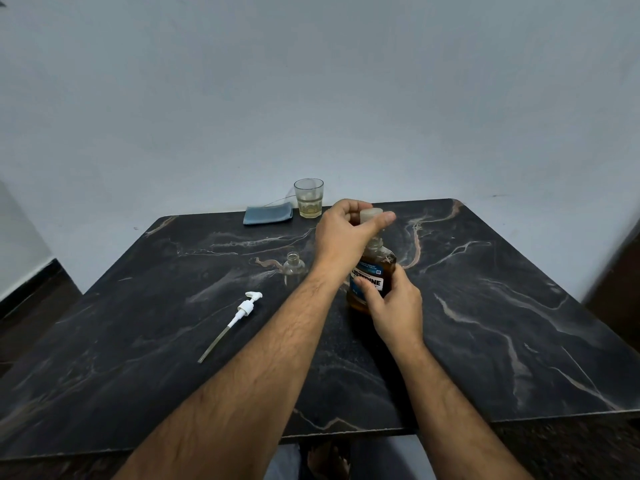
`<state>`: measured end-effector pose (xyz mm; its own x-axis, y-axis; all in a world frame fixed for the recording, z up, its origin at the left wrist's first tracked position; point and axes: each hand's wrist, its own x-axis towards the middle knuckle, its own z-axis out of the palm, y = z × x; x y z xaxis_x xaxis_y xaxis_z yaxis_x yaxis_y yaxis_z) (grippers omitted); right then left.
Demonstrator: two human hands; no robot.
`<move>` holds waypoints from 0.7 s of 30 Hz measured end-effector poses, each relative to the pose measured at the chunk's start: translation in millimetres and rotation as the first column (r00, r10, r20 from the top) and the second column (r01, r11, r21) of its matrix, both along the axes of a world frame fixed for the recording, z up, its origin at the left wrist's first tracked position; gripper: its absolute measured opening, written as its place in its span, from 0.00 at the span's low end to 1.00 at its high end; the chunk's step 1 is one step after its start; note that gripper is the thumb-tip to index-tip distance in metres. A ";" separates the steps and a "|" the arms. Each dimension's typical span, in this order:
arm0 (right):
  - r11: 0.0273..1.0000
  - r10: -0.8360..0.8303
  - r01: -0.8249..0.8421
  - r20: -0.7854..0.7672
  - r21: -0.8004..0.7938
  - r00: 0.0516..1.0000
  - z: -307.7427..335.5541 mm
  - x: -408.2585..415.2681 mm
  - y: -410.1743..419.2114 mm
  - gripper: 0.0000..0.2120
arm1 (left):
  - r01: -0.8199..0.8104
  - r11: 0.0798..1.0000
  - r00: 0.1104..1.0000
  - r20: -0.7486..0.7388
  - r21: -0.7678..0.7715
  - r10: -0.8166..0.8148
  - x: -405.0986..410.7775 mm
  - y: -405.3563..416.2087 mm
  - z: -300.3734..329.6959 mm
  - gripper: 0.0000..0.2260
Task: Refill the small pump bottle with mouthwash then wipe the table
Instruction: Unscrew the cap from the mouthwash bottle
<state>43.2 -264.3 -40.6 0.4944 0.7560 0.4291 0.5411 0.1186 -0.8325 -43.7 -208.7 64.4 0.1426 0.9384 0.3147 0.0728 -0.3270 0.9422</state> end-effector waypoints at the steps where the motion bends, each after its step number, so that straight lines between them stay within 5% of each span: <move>1: 1.000 -0.002 0.002 0.002 0.003 1.000 0.0 -0.1 0.1 0.20 | 0.019 1.000 0.999 0.035 -0.020 -0.018 -1.3 1.0 1.1 0.14; 7: 1.000 -0.026 0.026 0.017 0.014 1.000 -1.3 3.0 0.2 0.18 | 0.010 1.000 0.989 0.150 -0.029 -0.005 -7.2 4.7 6.5 0.09; 21: 0.977 -0.203 0.207 -0.068 0.054 0.977 2.2 40.0 -9.1 0.16 | -0.043 0.988 0.956 -0.294 -0.151 -0.003 -1.4 17.4 -44.9 0.19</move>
